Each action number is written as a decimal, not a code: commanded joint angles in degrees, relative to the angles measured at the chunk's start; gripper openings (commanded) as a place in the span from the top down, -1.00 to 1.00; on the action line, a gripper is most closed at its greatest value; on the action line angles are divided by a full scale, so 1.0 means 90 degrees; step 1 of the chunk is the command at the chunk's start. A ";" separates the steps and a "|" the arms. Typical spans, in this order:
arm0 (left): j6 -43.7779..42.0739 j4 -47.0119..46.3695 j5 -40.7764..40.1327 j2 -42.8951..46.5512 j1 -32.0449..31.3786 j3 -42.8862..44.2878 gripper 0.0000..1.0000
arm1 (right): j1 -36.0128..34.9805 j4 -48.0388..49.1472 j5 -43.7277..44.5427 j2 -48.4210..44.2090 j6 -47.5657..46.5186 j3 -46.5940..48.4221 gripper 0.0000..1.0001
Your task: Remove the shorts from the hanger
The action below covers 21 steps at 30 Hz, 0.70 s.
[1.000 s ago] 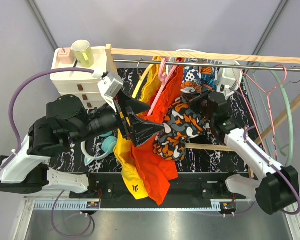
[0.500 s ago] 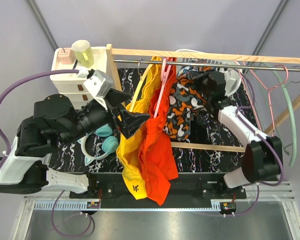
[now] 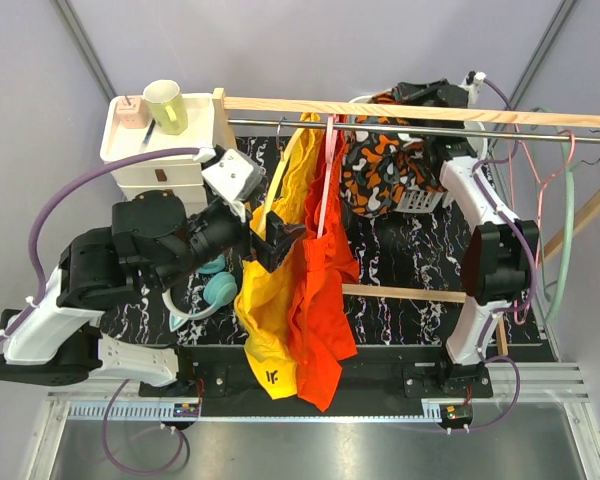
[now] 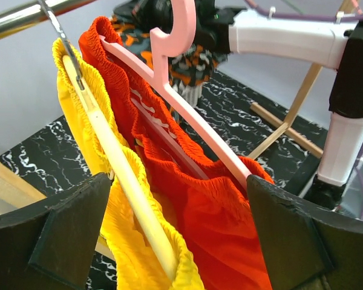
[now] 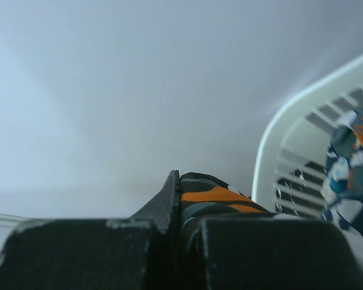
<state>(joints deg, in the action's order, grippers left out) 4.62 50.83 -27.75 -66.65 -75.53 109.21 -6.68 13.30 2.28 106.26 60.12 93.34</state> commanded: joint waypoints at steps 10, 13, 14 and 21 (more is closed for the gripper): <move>-0.1099 -0.0979 -0.0549 -0.0036 -0.0016 -0.0201 -0.98 | 0.0068 0.0173 -0.0224 0.1191 -0.0098 0.2646 1.00; -0.1216 -0.1038 -0.0608 -0.0055 -0.0007 -0.0201 -0.98 | 0.0068 0.0056 -0.0089 0.1386 -0.0244 0.2889 1.00; -0.1236 -0.1038 -0.0618 -0.0055 -0.0007 -0.0201 -0.98 | 0.0097 -0.0022 -0.0039 0.1435 -0.0399 0.3007 1.00; -0.1334 -0.1077 -0.0774 0.0042 0.0042 -0.0210 -0.98 | 0.0214 -0.2267 0.0722 0.2460 -0.1444 0.5037 1.00</move>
<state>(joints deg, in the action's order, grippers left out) -5.48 44.75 -32.53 -67.33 -75.48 107.22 -6.15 2.28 3.29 125.73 54.11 129.54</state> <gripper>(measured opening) 0.984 0.009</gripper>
